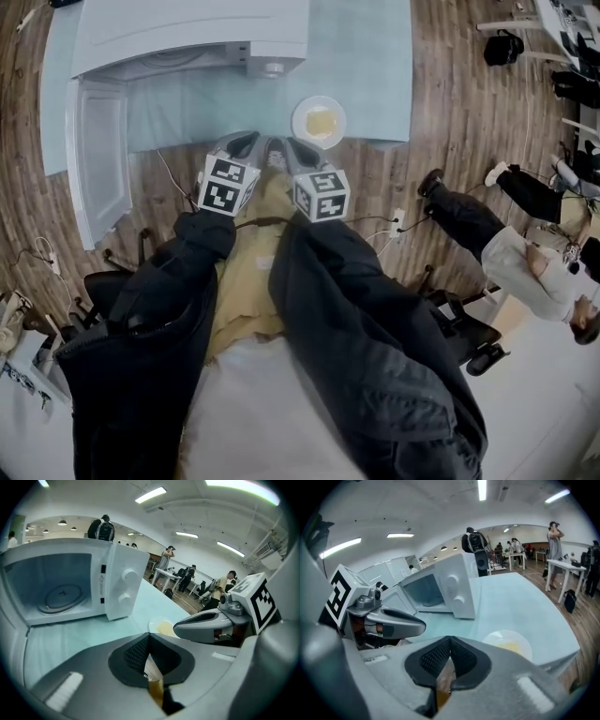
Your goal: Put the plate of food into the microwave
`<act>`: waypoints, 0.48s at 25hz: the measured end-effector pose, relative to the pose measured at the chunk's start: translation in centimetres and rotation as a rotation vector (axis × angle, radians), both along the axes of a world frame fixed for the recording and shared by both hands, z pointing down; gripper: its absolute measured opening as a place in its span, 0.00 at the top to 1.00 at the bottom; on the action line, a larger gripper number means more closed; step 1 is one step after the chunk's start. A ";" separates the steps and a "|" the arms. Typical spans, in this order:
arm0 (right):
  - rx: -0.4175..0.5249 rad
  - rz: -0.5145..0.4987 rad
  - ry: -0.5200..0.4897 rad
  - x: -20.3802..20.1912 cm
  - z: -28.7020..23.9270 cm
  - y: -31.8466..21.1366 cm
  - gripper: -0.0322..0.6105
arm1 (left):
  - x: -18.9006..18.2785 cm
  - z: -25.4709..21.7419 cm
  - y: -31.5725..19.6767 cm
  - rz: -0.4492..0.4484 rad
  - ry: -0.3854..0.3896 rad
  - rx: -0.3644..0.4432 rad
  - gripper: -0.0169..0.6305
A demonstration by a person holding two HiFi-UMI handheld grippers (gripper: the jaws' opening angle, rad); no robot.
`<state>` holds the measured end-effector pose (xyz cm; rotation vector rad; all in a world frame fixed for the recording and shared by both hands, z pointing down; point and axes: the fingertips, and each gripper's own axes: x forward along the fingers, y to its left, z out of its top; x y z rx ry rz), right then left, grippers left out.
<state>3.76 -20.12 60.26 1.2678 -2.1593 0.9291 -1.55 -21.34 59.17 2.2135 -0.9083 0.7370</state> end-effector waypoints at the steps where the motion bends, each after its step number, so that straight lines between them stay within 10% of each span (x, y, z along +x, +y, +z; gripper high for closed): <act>1: -0.025 0.019 -0.007 1.0 0.8 0.2 0.95 | 0.8 0.7 0.3 0.019 -0.012 -0.012 0.98; 12: -0.180 0.169 -0.036 8.3 7.3 2.2 0.95 | 5.8 7.1 2.9 0.111 -0.087 -0.188 0.98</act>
